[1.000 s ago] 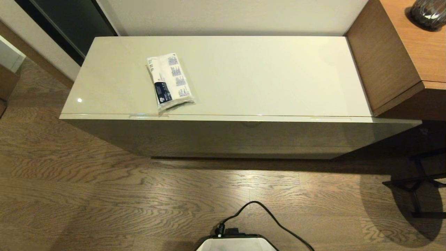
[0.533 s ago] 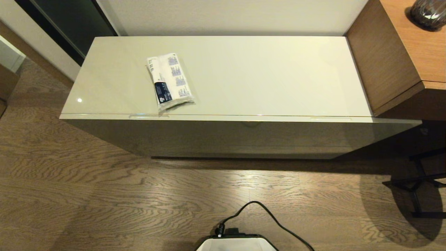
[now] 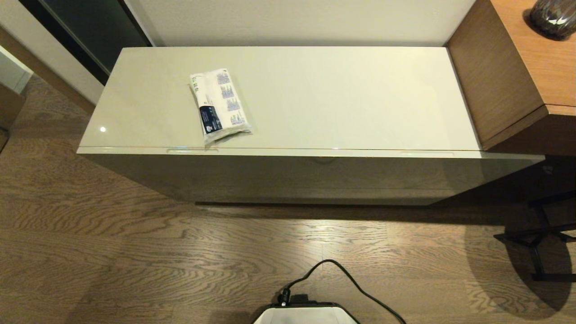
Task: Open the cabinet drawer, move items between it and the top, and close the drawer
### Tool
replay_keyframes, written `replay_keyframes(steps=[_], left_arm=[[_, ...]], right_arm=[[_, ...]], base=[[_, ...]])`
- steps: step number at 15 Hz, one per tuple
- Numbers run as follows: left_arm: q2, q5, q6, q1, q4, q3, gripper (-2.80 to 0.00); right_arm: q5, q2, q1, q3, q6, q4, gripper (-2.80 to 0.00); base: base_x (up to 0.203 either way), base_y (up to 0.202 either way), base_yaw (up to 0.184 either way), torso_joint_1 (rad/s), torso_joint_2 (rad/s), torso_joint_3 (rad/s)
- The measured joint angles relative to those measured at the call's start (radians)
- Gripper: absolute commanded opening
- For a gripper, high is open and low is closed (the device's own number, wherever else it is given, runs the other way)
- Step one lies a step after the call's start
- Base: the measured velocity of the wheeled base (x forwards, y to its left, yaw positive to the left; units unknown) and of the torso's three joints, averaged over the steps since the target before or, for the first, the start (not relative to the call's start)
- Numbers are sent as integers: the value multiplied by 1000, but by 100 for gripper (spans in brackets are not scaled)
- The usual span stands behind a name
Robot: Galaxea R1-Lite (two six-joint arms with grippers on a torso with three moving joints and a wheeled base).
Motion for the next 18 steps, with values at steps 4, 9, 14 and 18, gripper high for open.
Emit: replay_keyframes(steps=[4, 9, 14, 18], left_arm=[[0, 0, 0, 1, 0, 0, -280], [0, 0, 0, 0, 0, 0, -280], [0, 0, 1, 1, 0, 0, -280], [0, 0, 1, 0, 0, 0, -280]], right_arm=[[-4, 0, 0, 0, 20, 1, -280], [-4, 0, 0, 0, 23, 0, -280], [-4, 0, 0, 0, 24, 0, -280], [-4, 0, 0, 0, 24, 0, -280]], base=[[0, 0, 0, 0, 0, 0], [0, 0, 0, 0, 0, 0], [0, 0, 0, 0, 0, 0], [0, 0, 0, 0, 0, 0]])
